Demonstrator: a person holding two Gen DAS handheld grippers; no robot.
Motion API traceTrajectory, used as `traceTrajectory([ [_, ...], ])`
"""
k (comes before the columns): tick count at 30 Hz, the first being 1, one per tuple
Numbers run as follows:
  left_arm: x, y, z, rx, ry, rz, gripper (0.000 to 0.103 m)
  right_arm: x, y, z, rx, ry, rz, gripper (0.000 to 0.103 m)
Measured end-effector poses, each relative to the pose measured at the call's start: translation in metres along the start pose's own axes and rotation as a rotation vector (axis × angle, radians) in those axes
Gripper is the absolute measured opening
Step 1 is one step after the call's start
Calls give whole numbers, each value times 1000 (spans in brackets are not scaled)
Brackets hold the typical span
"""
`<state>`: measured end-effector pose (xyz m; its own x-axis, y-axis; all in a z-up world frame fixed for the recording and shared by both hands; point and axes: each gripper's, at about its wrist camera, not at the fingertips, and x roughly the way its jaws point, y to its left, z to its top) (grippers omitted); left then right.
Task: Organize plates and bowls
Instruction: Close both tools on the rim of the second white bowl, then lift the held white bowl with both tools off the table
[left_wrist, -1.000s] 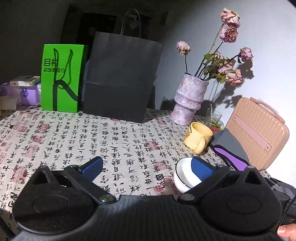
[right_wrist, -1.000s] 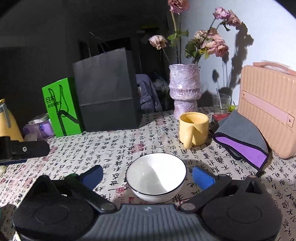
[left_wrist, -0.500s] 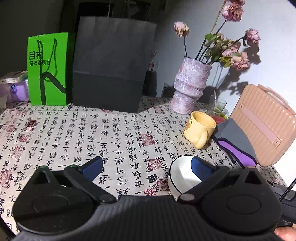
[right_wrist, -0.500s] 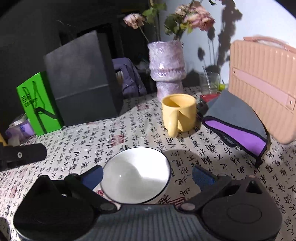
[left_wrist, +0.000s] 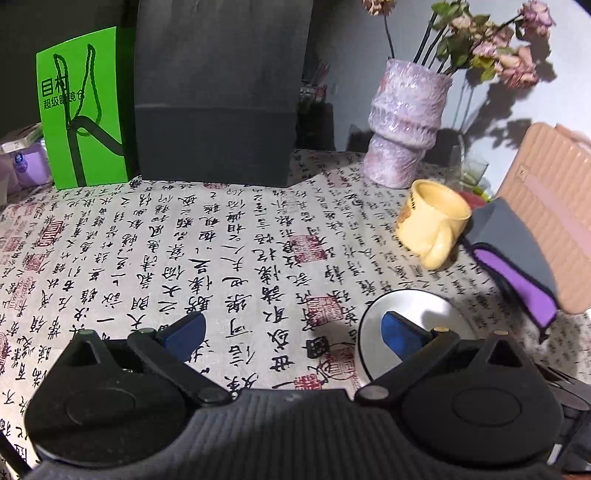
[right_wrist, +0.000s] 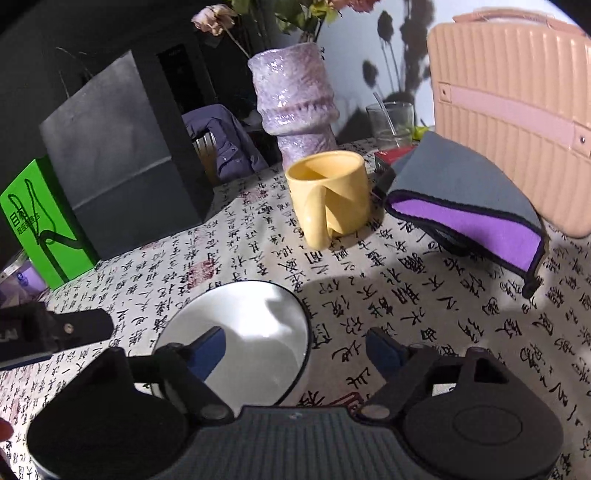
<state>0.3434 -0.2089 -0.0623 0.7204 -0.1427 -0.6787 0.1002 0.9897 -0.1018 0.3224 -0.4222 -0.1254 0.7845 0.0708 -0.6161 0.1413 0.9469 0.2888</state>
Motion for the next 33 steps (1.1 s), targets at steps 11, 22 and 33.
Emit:
traceTrajectory([
  [11, 25, -22, -5, 54, 48, 5, 103, 12, -12, -5, 26, 40, 53, 48],
  [22, 43, -36, -9, 56, 96, 11, 93, 22, -19, -10, 56, 82, 100, 29],
  [33, 49, -40, -12, 25, 124, 4, 73, 21, -26, -12, 101, 81, 142, 17],
])
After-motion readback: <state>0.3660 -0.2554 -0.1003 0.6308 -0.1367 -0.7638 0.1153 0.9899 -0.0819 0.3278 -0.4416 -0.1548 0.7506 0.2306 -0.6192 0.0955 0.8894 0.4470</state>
